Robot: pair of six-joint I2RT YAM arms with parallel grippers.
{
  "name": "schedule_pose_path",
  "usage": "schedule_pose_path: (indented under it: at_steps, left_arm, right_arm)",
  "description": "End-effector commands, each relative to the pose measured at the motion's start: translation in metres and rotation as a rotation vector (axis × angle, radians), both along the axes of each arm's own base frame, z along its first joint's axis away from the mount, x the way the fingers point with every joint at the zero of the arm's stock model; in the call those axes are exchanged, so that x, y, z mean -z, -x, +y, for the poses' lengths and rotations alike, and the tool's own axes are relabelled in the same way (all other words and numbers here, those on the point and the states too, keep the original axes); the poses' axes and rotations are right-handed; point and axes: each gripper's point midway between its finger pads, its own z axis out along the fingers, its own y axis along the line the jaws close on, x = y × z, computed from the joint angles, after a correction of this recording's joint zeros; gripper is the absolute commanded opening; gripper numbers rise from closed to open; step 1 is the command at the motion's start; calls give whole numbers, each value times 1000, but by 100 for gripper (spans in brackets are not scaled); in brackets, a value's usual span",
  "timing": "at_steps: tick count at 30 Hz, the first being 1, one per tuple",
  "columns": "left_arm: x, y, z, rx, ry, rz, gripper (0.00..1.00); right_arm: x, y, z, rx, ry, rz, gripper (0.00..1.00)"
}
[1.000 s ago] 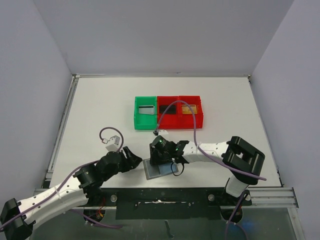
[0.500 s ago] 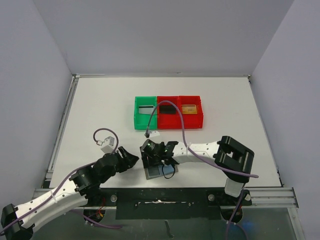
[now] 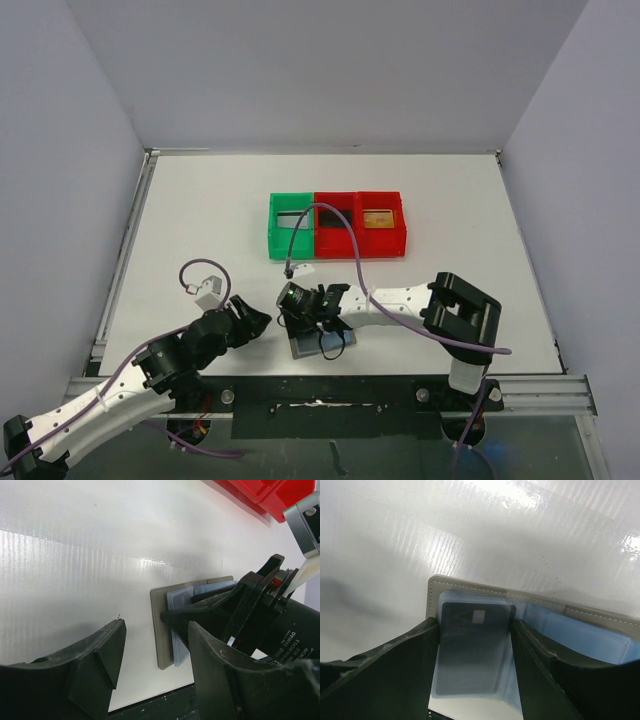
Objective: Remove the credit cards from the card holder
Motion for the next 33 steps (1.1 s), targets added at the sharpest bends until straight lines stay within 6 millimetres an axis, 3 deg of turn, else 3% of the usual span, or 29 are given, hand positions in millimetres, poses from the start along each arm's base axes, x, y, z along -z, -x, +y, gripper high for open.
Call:
schedule_pose_path:
  at_steps: [1,11,22,29,33]
  left_arm:
    - [-25,-5,-16,36,78,-55,51]
    - [-20,-2,-33,111,90,-45,52]
    - [-20,-4,-30,90,86,-45,51]
    - [-21,-3,-22,62,78,-43,52]
    - [-19,-2,-23,69,81,-39,52]
  right_arm:
    - [10,8,4,-8,-121,91,55]
    - [13,4,-3,12,-142,116,62]
    - [18,3,-7,11,-39,85,68]
    - [22,5,-8,19,-42,100,51]
    - [21,5,-7,24,-53,102,48]
